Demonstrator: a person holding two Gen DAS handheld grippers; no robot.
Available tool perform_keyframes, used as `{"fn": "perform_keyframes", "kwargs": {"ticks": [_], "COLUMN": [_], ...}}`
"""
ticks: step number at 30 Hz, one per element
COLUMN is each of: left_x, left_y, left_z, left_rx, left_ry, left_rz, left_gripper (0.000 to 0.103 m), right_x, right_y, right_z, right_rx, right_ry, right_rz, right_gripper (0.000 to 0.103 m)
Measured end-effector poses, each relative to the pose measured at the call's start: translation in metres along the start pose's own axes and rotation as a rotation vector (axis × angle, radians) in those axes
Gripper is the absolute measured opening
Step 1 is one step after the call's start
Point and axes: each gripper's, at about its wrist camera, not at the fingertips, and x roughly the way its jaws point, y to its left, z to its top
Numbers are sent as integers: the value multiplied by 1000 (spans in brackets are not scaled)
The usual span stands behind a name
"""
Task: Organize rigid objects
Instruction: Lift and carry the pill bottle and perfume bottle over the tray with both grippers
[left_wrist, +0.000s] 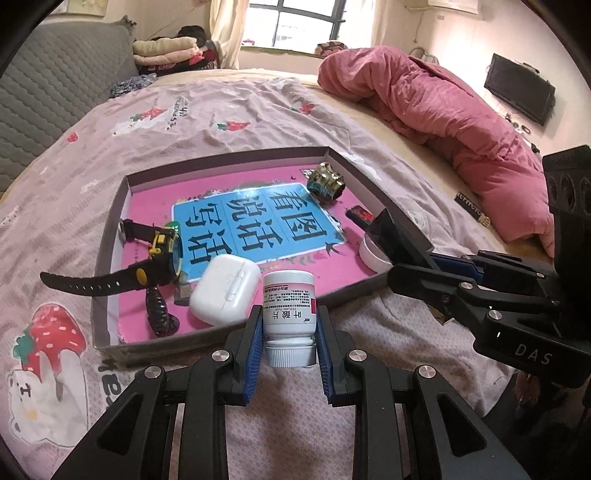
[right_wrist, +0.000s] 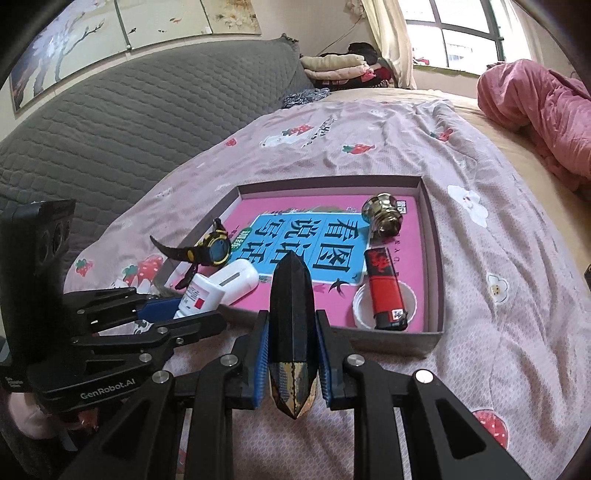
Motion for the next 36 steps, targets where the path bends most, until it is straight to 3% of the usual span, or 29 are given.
{"fn": "perform_keyframes", "kwargs": {"ticks": [19, 36], "left_x": [-3, 22], "left_y": [48, 60], "left_z": [18, 24], "left_rx": [-115, -139], "left_ry": [-52, -24], "left_rz": [41, 69], "left_gripper": [27, 27], "right_x": [3, 17], "right_y": [-13, -5], "right_z": [16, 25], "right_rx": [37, -18], "right_ry": [-68, -71], "right_rz": [-51, -72], "right_gripper": [23, 23]}}
